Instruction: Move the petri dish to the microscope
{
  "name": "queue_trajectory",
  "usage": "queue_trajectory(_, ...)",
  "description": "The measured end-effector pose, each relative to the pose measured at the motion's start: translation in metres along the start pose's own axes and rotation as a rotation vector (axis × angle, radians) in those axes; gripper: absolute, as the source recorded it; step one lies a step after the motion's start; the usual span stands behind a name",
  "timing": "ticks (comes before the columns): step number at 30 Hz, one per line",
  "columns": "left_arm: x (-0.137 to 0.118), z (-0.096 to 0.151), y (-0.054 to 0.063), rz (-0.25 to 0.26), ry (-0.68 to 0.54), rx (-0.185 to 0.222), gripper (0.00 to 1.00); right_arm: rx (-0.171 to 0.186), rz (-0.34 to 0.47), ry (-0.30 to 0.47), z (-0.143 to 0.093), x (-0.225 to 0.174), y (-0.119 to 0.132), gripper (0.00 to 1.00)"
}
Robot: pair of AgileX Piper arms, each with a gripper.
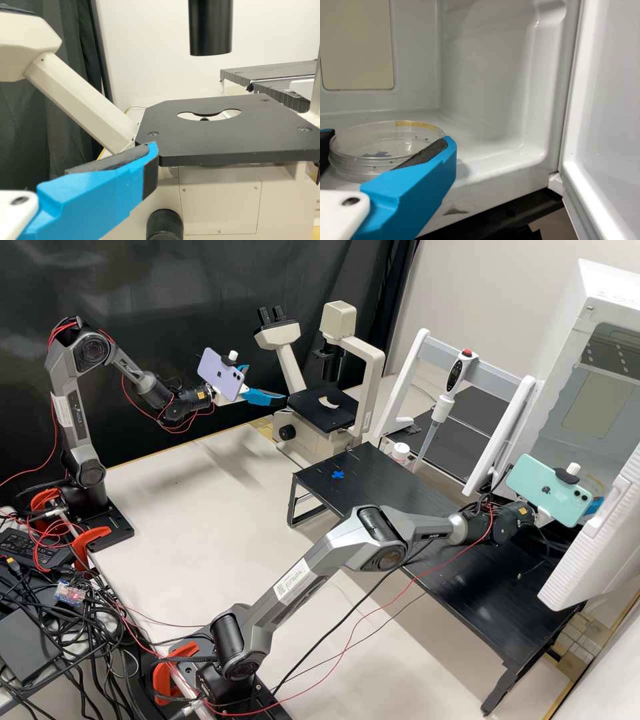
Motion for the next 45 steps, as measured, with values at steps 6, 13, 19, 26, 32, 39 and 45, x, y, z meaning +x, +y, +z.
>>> queue_trajectory(6, 0.000, 0.000, 0.000, 0.000, 0.000, 0.000, 1.00, 0.008, -0.004, 0.002, 0.004, -0.014, 0.006, 0.00)
queue_trajectory(13, 0.000, 0.000, 0.000, 0.000, 0.000, 0.000, 1.00, 0.001, 0.033, 0.028, 0.011, -0.046, 0.015, 0.00)
queue_trajectory(19, 0.000, 0.000, 0.000, 0.000, 0.000, 0.000, 1.00, -0.002, 0.091, 0.046, 0.016, -0.094, 0.022, 0.00)
queue_trajectory(26, 0.000, 0.000, 0.000, 0.000, 0.000, 0.000, 1.00, -0.001, 0.147, 0.123, 0.007, -0.159, 0.013, 0.00)
queue_trajectory(32, 0.000, 0.000, 0.000, 0.000, 0.000, 0.000, 1.00, 0.007, 0.186, 0.249, -0.009, -0.220, -0.005, 0.00)
queue_trajectory(39, 0.000, 0.000, 0.000, 0.000, 0.000, 0.000, 1.00, 0.019, 0.127, 0.396, -0.049, -0.282, -0.038, 0.00)
queue_trajectory(45, 0.000, 0.000, 0.000, 0.000, 0.000, 0.000, 1.00, -0.024, -0.028, 0.616, -0.101, -0.329, -0.090, 0.00)
